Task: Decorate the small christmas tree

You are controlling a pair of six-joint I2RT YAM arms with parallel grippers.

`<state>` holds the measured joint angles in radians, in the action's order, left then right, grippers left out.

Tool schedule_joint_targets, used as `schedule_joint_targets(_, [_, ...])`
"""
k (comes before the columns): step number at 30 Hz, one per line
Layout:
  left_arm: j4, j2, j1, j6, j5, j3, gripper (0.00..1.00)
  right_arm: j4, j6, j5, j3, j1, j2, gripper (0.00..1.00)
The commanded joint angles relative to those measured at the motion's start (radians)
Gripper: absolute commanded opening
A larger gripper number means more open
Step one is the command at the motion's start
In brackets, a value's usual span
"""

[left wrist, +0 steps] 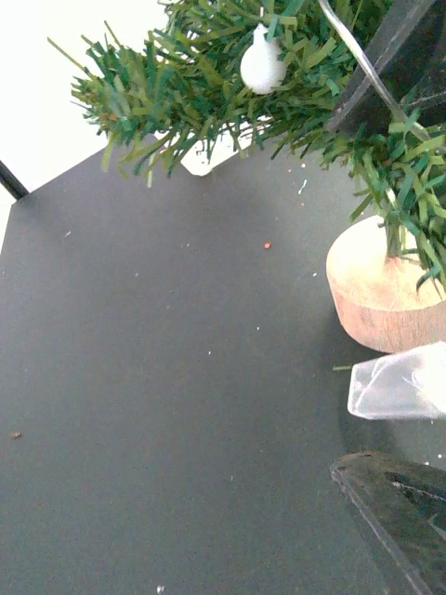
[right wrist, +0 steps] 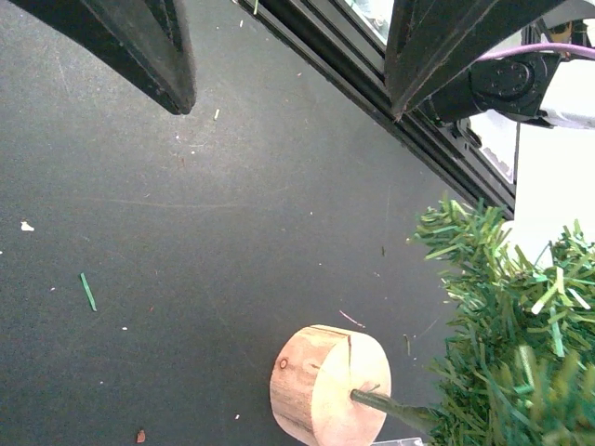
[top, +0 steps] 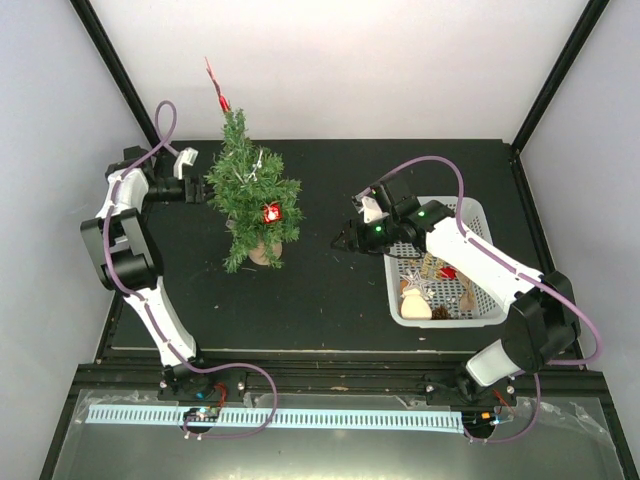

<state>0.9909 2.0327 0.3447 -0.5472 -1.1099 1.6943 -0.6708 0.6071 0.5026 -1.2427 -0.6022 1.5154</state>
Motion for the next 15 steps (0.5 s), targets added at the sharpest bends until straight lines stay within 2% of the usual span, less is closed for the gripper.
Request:
schedule_joint_targets(1, [0.067,-0.047,-0.001,-0.075,-0.071,-0.027,0.92,0.025,-0.010,0.020,-0.007,0.002,0.007,0.57])
schedule_joint_targets(5, [0.112,-0.064,0.006,-0.111,-0.085,-0.032,0.92,0.027,-0.012,0.020,-0.007,0.002,0.008,0.57])
schedule_joint_targets(9, [0.009,-0.118,0.027,-0.032,-0.062,-0.088,0.94,0.030,-0.010,0.021,-0.005,0.003,0.006,0.58])
schedule_joint_targets(11, [0.011,-0.125,0.036,-0.037,-0.065,-0.083,0.95,0.028,-0.010,0.021,-0.003,0.003,0.005,0.58])
schedule_joint_targets(13, [0.087,-0.111,0.042,-0.102,-0.086,-0.047,0.95,0.028,-0.010,0.020,-0.002,0.002,0.002,0.58])
schedule_joint_targets(15, [0.229,-0.081,0.044,-0.199,-0.102,0.011,0.95,0.027,-0.009,0.019,0.001,0.002,-0.001,0.58])
